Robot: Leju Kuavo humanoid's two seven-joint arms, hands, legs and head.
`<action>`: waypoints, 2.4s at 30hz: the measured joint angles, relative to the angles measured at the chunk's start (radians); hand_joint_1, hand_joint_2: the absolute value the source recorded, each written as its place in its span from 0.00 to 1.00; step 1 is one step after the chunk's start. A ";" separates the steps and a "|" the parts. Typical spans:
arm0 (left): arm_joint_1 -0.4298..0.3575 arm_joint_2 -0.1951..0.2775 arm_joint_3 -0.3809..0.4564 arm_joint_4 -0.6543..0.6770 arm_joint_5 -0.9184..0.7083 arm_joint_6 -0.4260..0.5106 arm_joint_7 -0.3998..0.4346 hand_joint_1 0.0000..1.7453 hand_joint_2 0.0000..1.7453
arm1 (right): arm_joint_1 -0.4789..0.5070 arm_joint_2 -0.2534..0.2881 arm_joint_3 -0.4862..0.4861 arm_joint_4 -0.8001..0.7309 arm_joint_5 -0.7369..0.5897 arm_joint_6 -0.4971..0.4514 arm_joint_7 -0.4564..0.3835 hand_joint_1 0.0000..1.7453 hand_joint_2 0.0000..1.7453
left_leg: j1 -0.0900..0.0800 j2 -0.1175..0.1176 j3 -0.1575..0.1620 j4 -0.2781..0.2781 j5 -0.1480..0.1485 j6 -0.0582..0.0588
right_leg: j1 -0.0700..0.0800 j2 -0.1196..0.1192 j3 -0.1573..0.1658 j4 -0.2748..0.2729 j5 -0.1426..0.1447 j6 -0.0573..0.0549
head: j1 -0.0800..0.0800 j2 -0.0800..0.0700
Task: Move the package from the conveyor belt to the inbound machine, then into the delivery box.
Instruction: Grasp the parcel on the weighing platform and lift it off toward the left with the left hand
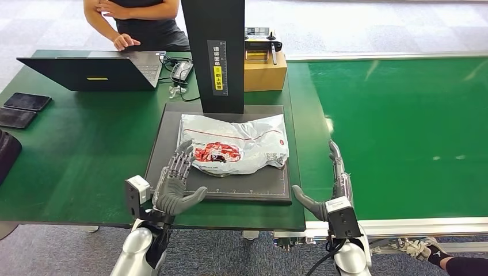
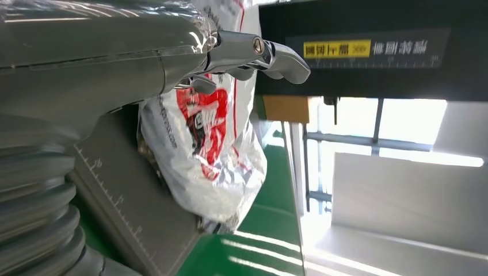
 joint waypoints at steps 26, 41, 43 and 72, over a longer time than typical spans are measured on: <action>-0.042 -0.005 -0.145 -0.043 -0.487 0.330 0.007 0.00 1.00 | -0.001 0.020 0.002 0.021 0.025 0.021 0.020 0.00 1.00 | 0.000 0.000 0.000 0.000 0.000 0.000 | 0.000 0.000 0.000 0.000 0.000 0.000 | 0.000 0.000; -0.195 -0.005 -0.247 0.068 -0.968 0.478 0.352 0.00 1.00 | -0.013 0.043 0.003 0.032 0.056 0.054 0.040 0.00 1.00 | 0.000 0.000 0.000 0.000 0.000 0.000 | 0.000 0.000 0.000 0.000 0.000 0.000 | 0.000 0.000; -0.213 -0.005 -0.251 0.094 -1.003 0.462 0.383 0.00 1.00 | -0.013 0.047 0.003 0.032 0.060 0.055 0.040 0.00 1.00 | 0.000 0.000 0.000 0.000 0.000 0.000 | 0.000 0.000 0.000 0.000 0.000 0.000 | 0.000 0.000; -0.529 -0.028 -0.221 0.584 -1.101 0.175 0.581 1.00 1.00 | -0.024 0.062 -0.003 0.072 0.075 0.041 0.040 0.00 1.00 | 0.000 0.000 0.001 0.000 0.000 0.000 | 0.000 0.000 0.001 0.000 0.000 0.000 | 0.000 0.000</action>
